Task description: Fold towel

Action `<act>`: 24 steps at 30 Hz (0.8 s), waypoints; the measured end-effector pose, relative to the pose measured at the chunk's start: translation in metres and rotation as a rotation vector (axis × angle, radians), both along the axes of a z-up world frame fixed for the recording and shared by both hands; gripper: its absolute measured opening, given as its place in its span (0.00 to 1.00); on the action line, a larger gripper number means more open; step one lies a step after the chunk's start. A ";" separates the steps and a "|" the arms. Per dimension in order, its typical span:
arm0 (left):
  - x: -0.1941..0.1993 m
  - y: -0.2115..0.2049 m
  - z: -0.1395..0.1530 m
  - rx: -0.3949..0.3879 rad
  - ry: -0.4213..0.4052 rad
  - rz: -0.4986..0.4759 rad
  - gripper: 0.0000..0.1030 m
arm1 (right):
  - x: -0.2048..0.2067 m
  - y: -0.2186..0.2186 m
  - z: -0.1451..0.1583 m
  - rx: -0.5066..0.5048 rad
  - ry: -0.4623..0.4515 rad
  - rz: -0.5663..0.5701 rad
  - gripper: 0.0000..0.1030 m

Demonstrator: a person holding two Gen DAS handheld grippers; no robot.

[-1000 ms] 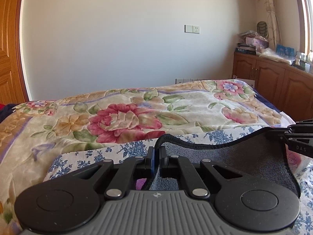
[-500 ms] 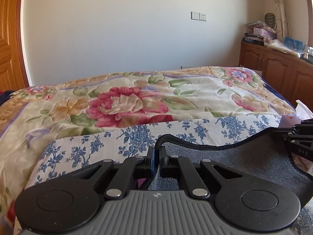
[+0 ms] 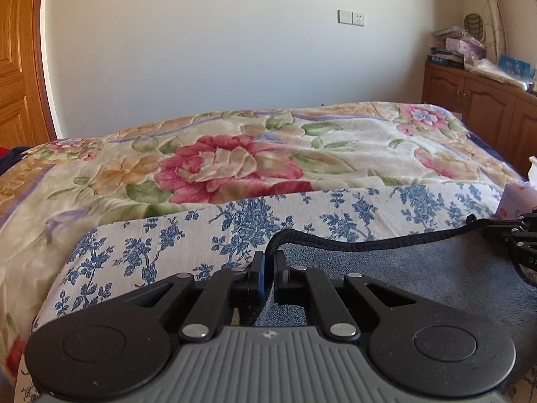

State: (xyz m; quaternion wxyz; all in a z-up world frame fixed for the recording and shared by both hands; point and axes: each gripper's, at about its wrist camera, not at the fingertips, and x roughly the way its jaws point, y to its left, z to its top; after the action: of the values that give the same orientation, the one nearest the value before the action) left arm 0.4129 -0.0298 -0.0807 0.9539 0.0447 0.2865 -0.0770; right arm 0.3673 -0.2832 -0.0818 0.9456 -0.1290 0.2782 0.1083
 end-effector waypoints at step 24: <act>-0.060 -0.004 0.054 0.009 -0.119 0.052 1.00 | -0.059 -0.005 0.063 0.151 -0.079 -0.031 0.87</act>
State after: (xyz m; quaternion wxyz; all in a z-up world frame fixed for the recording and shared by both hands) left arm 0.3525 -0.0339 -0.0268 0.9708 0.0461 0.2305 -0.0478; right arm 0.3085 -0.2886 -0.0183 0.9645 -0.0571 0.2336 0.1092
